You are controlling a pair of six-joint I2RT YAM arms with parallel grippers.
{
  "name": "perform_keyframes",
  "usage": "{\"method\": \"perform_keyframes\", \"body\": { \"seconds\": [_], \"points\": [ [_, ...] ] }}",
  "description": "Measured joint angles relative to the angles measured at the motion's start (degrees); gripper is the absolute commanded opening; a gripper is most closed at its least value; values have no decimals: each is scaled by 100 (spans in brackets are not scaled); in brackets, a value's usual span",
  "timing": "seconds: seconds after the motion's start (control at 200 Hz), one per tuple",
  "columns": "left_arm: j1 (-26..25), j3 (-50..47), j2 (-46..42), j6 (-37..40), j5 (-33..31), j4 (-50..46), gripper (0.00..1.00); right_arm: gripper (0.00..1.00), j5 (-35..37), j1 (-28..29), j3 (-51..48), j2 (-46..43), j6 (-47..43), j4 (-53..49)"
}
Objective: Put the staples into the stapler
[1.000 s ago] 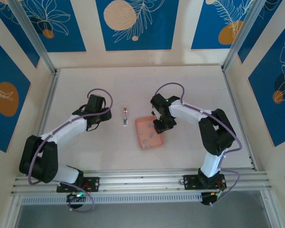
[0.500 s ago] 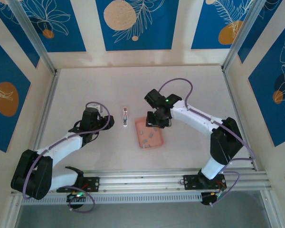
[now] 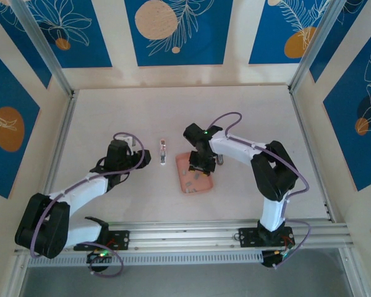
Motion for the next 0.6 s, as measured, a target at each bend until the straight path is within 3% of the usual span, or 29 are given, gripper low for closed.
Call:
{"method": "perform_keyframes", "body": {
  "seconds": [0.6],
  "points": [
    [0, -22, 46, 0, 109, 101, 55, 31, 2, -37, 4, 455, 133, 232]
  ]
}}
